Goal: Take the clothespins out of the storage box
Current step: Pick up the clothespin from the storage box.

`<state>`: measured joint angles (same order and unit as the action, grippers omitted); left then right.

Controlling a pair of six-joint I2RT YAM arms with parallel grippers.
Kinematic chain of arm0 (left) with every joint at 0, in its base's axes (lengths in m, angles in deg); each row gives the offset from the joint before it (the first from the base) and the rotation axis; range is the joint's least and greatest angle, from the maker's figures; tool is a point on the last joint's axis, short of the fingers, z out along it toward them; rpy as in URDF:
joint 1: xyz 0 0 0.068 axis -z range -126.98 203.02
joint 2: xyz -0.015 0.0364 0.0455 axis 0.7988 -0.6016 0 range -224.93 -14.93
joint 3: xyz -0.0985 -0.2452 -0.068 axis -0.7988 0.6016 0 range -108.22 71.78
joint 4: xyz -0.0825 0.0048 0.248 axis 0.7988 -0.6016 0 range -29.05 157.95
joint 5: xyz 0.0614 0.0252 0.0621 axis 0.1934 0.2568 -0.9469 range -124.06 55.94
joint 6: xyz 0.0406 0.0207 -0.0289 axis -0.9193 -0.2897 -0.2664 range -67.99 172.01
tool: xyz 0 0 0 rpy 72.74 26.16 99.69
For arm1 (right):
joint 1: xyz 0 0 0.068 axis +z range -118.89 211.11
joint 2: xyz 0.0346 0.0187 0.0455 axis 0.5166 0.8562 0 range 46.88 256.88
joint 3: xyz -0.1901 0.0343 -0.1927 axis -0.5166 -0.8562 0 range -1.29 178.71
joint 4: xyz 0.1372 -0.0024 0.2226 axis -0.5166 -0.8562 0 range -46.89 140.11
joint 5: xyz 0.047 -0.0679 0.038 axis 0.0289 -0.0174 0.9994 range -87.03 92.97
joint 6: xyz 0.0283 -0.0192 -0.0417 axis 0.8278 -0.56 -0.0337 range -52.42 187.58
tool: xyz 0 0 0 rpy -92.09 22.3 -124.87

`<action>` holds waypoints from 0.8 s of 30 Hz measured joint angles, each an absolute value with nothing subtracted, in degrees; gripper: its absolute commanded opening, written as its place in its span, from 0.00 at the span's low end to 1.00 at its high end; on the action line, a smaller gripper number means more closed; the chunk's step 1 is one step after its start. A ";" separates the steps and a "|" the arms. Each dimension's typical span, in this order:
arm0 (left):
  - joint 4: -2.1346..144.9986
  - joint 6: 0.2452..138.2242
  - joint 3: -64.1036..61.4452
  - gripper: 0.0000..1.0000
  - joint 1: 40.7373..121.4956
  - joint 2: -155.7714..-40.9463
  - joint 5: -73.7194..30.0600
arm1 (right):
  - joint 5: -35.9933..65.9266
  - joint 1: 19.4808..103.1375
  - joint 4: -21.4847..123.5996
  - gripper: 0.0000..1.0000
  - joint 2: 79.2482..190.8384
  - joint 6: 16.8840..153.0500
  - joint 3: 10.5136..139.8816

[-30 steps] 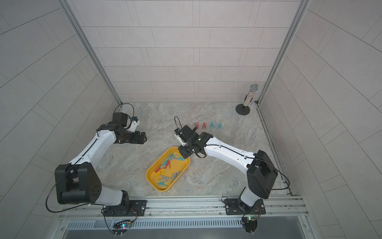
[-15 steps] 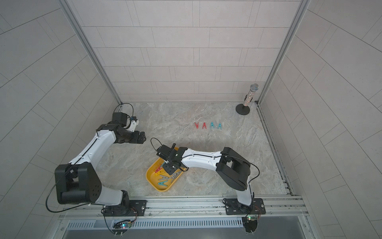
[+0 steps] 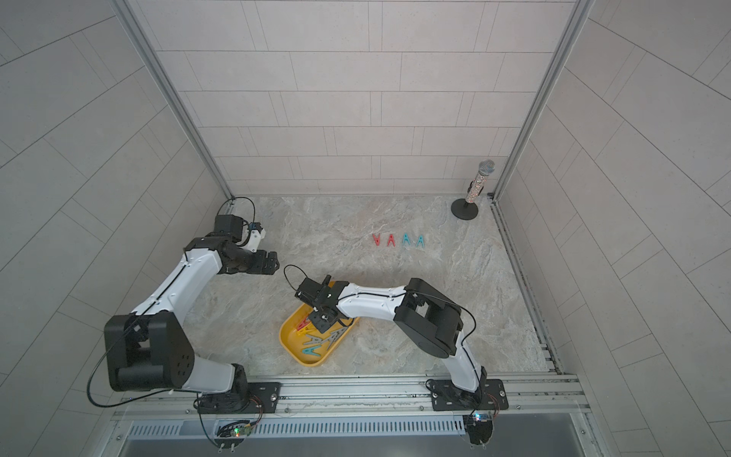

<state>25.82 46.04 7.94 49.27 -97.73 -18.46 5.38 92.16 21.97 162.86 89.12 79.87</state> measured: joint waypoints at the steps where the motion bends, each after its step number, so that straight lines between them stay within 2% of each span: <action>1: 25.82 46.04 7.94 0.99 49.27 -97.73 -18.46 | 5.19 92.16 21.94 0.27 163.06 89.12 79.98; 5: 25.89 46.04 7.94 0.99 49.27 -97.73 -18.46 | 4.71 92.10 21.81 0.21 164.20 89.23 80.83; 8: 25.91 46.04 7.94 0.99 49.27 -97.73 -18.46 | 4.38 92.06 21.79 0.12 164.31 89.34 81.23; 16: 25.97 46.04 7.94 0.99 49.27 -97.73 -18.42 | 3.90 92.06 21.27 0.05 162.95 89.76 79.79; 19: 26.02 46.04 7.94 0.99 49.27 -97.73 -18.42 | 3.72 92.08 19.91 0.00 160.15 89.97 77.75; 24: 26.06 46.04 7.94 0.99 49.25 -97.73 -18.42 | 3.07 92.06 18.64 0.00 152.55 90.22 75.52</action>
<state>26.06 46.04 7.94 49.25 -97.73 -18.42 3.07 92.06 18.64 152.55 90.22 75.52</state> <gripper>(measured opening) 0.994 0.068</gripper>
